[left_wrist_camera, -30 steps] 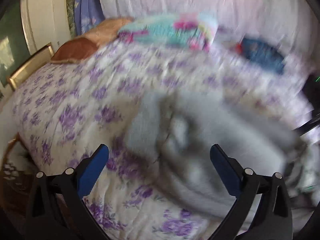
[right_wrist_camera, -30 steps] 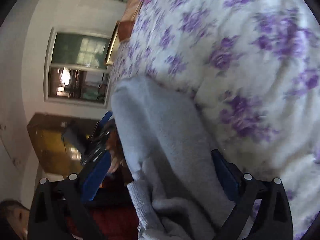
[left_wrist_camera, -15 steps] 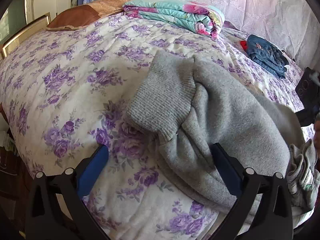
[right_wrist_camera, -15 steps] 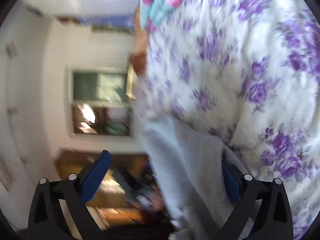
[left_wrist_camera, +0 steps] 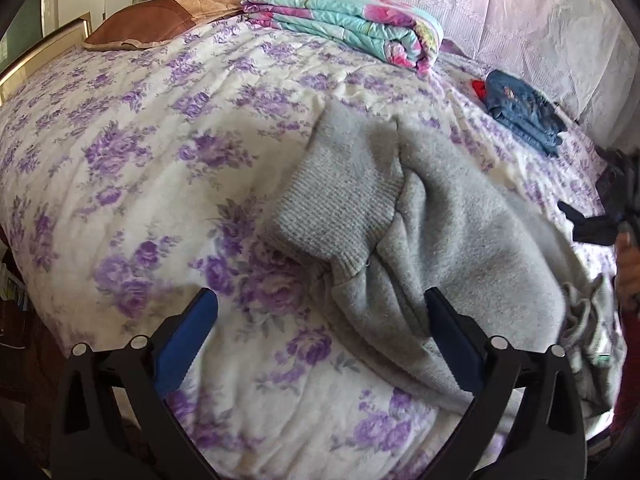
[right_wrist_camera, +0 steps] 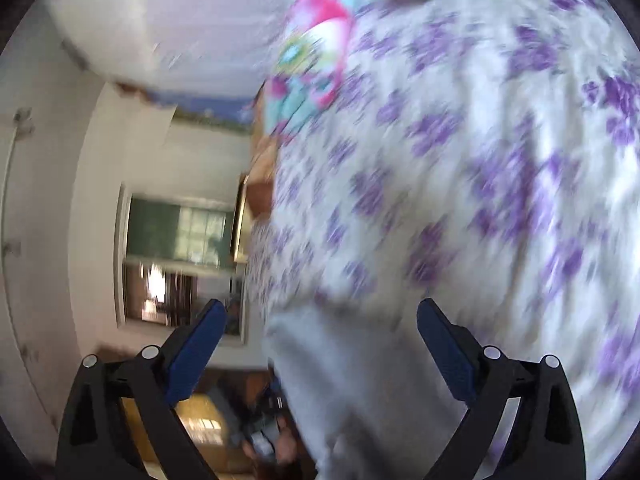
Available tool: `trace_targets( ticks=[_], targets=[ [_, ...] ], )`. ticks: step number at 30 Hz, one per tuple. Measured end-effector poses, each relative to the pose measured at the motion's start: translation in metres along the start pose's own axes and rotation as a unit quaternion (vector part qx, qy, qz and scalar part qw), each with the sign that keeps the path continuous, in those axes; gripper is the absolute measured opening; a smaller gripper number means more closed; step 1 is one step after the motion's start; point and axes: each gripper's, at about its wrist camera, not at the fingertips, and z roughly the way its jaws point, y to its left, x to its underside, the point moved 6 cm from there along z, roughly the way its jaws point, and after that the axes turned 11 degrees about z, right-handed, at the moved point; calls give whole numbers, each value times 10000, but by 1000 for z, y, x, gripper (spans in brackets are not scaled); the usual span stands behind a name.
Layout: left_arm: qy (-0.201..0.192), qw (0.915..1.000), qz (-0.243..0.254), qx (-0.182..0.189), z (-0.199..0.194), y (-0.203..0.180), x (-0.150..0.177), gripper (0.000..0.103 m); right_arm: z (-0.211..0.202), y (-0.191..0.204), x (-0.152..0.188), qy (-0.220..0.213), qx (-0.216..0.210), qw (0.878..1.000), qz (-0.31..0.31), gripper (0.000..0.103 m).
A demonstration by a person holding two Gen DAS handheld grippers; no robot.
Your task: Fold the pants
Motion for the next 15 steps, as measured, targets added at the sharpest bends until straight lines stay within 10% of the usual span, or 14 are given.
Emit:
trace_targets(
  ticks=[7, 11, 14, 15],
  targets=[
    [-533, 9979, 348, 136, -38, -29, -23, 99, 35, 0, 49, 809, 596, 9934, -546, 100],
    [-559, 9968, 544, -184, -26, -47, -35, 99, 35, -23, 29, 407, 728, 9961, -294, 99],
    [165, 9910, 599, -1182, 14, -27, -24, 99, 11, -24, 16, -311, 984, 9945, -172, 99],
    [242, 9949, 418, -882, 22, -19, -17, 99, 4, -25, 16, -390, 1001, 9941, -130, 99]
  ],
)
